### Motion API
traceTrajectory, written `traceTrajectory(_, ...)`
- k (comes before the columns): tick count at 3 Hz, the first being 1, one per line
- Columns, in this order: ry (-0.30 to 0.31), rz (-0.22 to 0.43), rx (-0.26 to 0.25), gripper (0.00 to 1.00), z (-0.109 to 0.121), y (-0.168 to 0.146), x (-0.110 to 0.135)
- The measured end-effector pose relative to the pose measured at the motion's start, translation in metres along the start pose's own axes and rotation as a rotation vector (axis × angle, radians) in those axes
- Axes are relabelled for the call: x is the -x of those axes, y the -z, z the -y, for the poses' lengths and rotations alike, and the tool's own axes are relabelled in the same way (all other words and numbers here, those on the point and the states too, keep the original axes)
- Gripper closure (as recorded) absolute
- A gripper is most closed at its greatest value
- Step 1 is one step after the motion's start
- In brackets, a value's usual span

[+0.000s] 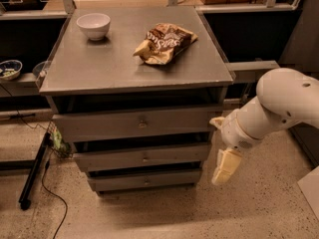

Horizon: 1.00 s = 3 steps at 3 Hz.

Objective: Open middle drawer

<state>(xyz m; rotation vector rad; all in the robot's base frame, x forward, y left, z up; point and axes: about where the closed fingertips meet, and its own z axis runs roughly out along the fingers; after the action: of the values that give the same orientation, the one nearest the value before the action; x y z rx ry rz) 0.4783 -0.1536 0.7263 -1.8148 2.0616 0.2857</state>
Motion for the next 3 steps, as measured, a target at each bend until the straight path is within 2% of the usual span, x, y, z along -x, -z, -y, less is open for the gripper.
traceTrajectory(1, 0.006, 0.024, -0.003, 0.00, 0.000, -0.008, 0.000)
traceTrajectory(3, 0.010, 0.050, -0.003, 0.00, 0.011, -0.050, 0.002)
